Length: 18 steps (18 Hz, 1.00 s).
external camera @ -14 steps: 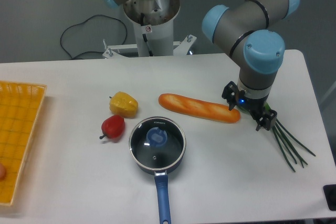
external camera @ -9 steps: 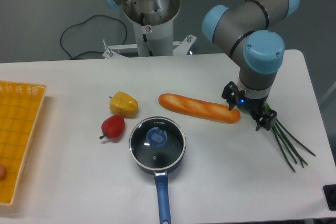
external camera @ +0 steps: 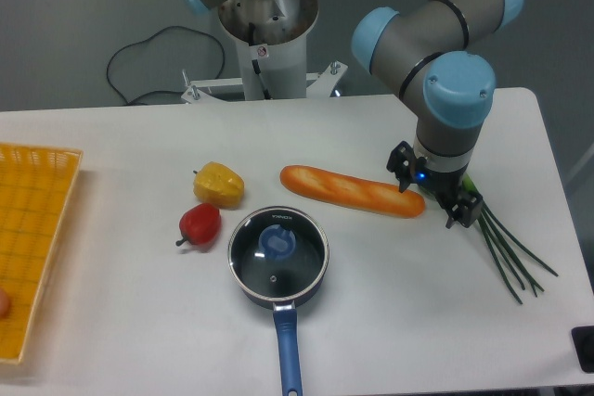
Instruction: Open the lid
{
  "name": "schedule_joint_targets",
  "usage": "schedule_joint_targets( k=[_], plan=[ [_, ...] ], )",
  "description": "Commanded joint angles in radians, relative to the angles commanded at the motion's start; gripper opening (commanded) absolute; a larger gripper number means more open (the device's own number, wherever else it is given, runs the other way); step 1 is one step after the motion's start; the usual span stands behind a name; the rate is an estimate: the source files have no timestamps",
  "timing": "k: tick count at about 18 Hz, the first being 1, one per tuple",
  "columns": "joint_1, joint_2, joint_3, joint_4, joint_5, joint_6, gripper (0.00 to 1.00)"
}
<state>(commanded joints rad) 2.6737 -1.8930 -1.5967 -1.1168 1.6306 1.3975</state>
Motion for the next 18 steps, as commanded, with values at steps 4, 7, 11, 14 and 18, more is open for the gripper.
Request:
schedule_joint_targets(
  k=[4,7,11,14,18],
  plan=[
    [-0.014,0.018,-0.02,0.003,0.0,-0.095,1.0],
    [-0.029,0.028,-0.025,0.002,0.003,-0.107,1.0],
    [-0.048,0.078,-0.074,-0.006,0.003,-0.109,1.0],
    [-0.058,0.109,-0.111,-0.006,-0.008,-0.141,1.0],
    [-0.116,0.118,-0.112,-0.003,0.001,-0.259,1.0]
  ],
)
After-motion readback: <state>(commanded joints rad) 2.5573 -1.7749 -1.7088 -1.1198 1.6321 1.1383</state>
